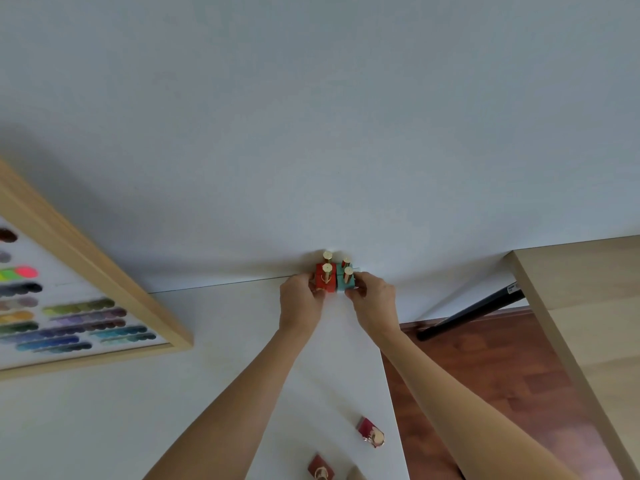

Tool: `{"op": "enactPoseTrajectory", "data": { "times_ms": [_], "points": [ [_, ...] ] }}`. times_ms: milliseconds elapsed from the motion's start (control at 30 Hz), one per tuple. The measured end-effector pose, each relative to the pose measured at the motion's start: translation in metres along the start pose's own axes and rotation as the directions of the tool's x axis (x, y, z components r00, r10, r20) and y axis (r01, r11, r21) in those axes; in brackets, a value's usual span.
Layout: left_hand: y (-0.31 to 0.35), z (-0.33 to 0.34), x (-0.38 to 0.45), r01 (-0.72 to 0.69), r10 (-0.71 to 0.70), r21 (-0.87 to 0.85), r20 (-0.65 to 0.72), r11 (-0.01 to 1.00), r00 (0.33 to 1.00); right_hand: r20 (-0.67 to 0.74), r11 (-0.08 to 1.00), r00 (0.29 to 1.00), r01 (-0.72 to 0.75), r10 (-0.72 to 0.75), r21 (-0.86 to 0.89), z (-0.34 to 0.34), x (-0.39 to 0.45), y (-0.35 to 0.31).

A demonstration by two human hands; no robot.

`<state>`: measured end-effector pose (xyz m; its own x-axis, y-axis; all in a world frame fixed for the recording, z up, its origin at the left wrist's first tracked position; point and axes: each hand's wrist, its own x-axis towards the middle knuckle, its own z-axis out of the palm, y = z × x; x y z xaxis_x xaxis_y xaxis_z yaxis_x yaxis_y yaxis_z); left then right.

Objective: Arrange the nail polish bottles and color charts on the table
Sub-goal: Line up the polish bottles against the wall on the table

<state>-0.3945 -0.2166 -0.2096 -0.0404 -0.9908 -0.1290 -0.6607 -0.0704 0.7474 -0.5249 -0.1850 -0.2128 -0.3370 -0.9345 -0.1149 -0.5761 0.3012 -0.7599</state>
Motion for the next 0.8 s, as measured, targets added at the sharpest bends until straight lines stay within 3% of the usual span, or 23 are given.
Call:
{"op": "enactPoseTrajectory", "data": {
  "times_ms": [367,533,667,800],
  "points": [
    [0.0,0.007,0.0,-0.01,0.009,-0.029,-0.045,1.0,0.999,0.021,1.0,1.0,0.018,-0.017,-0.026,0.002,0.008,0.002],
    [0.003,0.0,-0.001,0.007,-0.008,0.027,0.03,1.0,1.0,0.076,0.997,0.997,0.037,-0.031,-0.074,-0.008,0.008,0.004],
    [-0.002,-0.015,-0.014,0.065,-0.072,0.09,0.072,0.994,0.995,0.132,0.996,0.989,-0.067,0.074,-0.056,-0.021,-0.008,0.007],
    [-0.02,-0.038,-0.051,0.085,-0.099,0.109,0.13,0.99,0.987,0.133,0.995,0.99,-0.023,0.036,-0.1,-0.042,-0.048,0.019]
  ]
}}
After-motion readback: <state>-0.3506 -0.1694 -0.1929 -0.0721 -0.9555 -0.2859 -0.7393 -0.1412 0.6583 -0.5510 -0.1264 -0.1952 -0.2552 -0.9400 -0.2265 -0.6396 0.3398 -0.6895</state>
